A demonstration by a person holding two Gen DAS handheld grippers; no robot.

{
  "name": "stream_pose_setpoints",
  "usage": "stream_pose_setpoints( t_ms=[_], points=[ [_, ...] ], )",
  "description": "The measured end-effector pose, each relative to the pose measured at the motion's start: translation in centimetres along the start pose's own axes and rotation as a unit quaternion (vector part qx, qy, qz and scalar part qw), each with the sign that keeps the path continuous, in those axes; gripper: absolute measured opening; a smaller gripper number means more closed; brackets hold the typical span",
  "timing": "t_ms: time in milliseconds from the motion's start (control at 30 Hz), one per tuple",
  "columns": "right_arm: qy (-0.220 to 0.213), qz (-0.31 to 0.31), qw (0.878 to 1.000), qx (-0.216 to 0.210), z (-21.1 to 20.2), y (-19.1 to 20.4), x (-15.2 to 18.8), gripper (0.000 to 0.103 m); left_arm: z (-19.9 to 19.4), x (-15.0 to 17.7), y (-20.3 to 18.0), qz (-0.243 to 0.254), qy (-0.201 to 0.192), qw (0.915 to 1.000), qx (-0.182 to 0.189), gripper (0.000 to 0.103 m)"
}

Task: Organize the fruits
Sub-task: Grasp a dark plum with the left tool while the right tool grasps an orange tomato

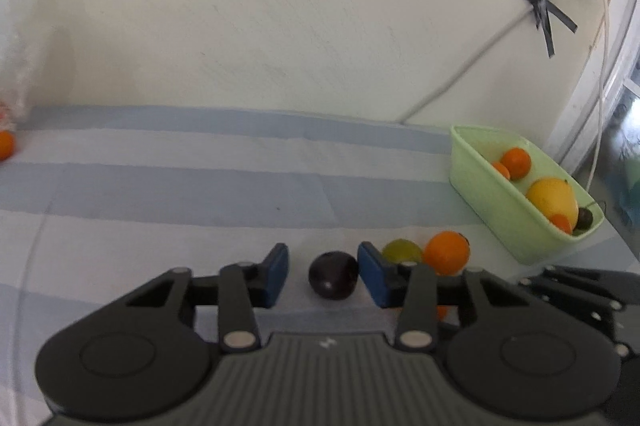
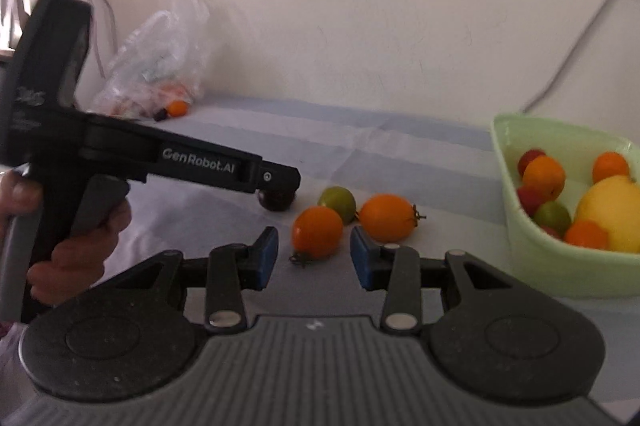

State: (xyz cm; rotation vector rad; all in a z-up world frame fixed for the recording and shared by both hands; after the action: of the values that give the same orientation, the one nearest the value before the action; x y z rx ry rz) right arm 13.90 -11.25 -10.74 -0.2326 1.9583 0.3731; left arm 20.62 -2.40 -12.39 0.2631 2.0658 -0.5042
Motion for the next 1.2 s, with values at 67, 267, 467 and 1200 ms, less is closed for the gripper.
stream_pose_setpoints(
  t_ms=[67,267,467,1200],
  points=[
    [0.006,0.01,1.0,-0.001,0.6,-0.2,0.2,0.042,-0.3,0.3,-0.3,-0.006,-0.005,0.9999,0.006,0.027],
    [-0.007,0.007,1.0,-0.013,-1.0,-0.1,0.3,0.032,-3.4,1.5,-1.1,-0.014,-0.019,0.9997,0.005,0.026],
    [-0.03,0.015,0.999,-0.019,-6.3,-0.6,0.7,0.032,-7.2,4.0,-4.5,-0.018,-0.017,0.9987,0.043,0.026],
    [-0.036,0.005,0.999,0.032,-12.0,-2.5,4.2,0.047,-10.0,6.1,-10.5,0.094,-0.053,0.9938,0.023,0.042]
  ],
)
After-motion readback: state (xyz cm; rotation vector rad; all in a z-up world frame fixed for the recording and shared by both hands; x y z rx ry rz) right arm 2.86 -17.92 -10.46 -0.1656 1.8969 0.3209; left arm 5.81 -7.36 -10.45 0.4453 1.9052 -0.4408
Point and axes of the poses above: each gripper's, at about its wrist camera, not at the fingertips, and z roughly the way its jaws point, y to its left, x to its underside, the point moved 9 cm from there along z, roughly the way its jaws point, and after that the axes turned 14 degrees about -y, right-handed, at the moved point
